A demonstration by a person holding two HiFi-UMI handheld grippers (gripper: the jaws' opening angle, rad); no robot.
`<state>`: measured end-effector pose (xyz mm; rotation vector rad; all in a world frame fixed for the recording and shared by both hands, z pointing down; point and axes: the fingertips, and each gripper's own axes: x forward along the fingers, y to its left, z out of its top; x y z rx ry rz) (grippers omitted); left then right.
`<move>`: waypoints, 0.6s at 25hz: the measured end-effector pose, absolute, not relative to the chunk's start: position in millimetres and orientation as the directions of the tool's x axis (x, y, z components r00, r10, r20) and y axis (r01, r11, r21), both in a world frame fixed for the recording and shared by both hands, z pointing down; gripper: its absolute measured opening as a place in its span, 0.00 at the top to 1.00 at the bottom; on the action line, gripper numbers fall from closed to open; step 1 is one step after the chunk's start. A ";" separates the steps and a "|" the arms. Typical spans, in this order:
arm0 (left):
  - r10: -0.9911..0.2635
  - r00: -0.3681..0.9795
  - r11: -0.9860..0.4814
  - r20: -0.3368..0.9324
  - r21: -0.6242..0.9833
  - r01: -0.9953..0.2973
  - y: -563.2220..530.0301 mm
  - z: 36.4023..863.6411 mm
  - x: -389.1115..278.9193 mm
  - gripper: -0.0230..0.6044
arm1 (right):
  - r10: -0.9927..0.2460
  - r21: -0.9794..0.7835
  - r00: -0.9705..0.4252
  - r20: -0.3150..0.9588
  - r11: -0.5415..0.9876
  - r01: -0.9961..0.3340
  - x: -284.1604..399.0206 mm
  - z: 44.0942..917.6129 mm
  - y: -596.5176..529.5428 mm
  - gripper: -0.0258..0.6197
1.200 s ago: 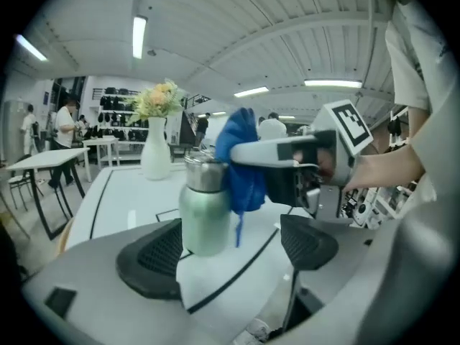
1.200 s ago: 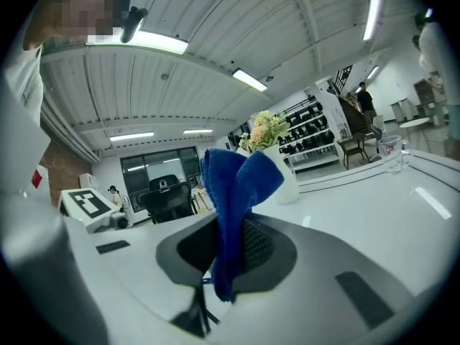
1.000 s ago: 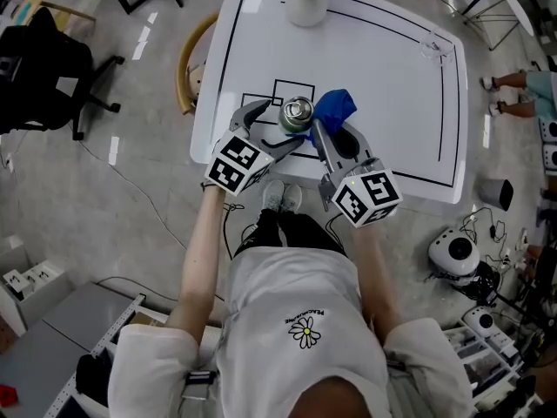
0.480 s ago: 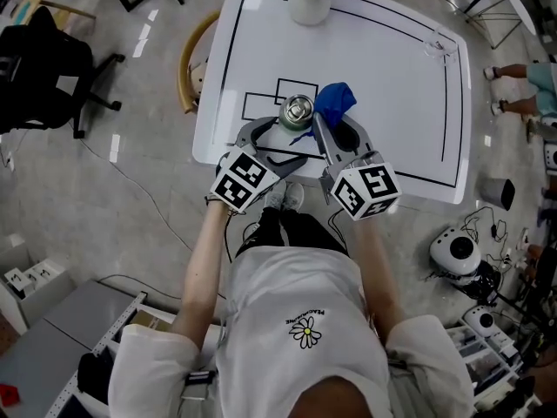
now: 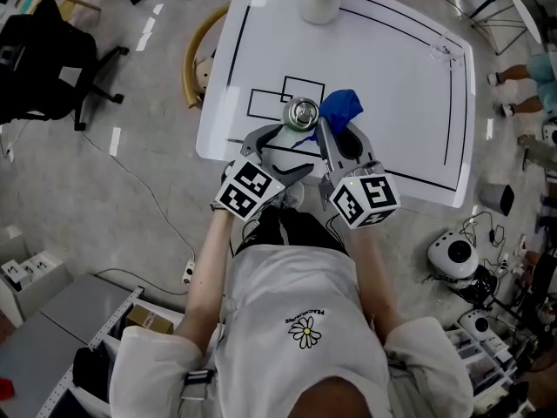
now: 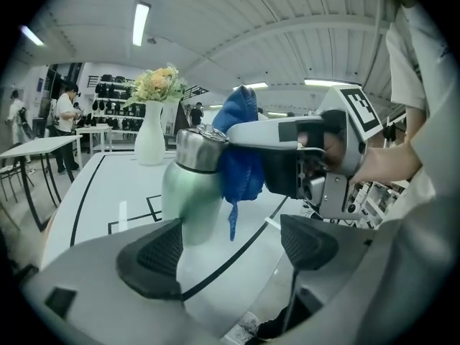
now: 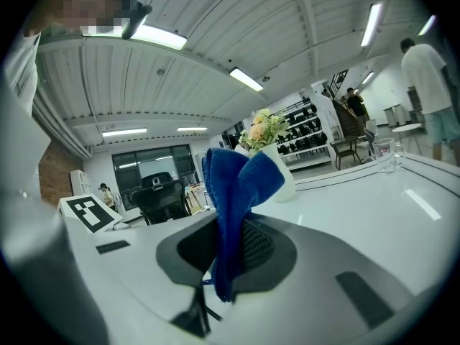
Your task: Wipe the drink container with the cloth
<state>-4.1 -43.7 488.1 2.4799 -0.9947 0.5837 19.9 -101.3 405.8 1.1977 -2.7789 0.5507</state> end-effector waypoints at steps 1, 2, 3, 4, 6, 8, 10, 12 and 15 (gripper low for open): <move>-0.554 0.655 -0.666 0.515 0.199 -0.719 -45.3 487.5 -6.2 0.30 | -0.689 -0.297 -0.696 0.203 0.634 -0.714 19.1 406.9 -99.0 0.89; -0.561 0.650 -0.666 0.513 0.188 -0.722 -48.4 486.1 -9.0 0.30 | -0.686 -0.297 -0.698 0.206 0.636 -0.712 17.8 407.6 -96.5 0.89; -0.569 0.647 -0.664 0.508 0.180 -0.725 -53.1 484.0 -12.4 0.30 | -0.681 -0.297 -0.702 0.209 0.640 -0.709 16.4 407.9 -93.7 0.89; -0.577 0.645 -0.662 0.502 0.175 -0.729 -59.4 481.7 -16.2 0.30 | -0.676 -0.297 -0.706 0.211 0.643 -0.706 15.0 407.5 -90.9 0.89; -0.586 0.643 -0.660 0.493 0.171 -0.732 -74.4 479.3 -23.6 0.30 | -0.669 -0.298 -0.713 0.212 0.650 -0.699 12.3 406.1 -85.5 0.89; -0.583 0.651 -0.667 0.486 0.171 -0.725 -87.6 480.8 -28.6 0.30 | -0.661 -0.298 -0.719 0.213 0.657 -0.692 9.1 404.8 -80.8 0.89; -0.570 0.669 -0.681 0.478 0.182 -0.710 -95.4 483.7 -28.4 0.30 | -0.654 -0.299 -0.725 0.218 0.662 -0.687 6.4 404.6 -77.0 0.89; -0.551 0.685 -0.693 0.477 0.195 -0.694 -98.1 487.8 -23.8 0.30 | -0.652 -0.301 -0.724 0.227 0.660 -0.688 5.6 405.7 -75.4 0.89; -0.537 0.693 -0.699 0.481 0.205 -0.685 -95.0 493.8 -16.1 0.30 | -0.652 -0.303 -0.721 0.234 0.656 -0.692 5.5 407.4 -76.1 0.89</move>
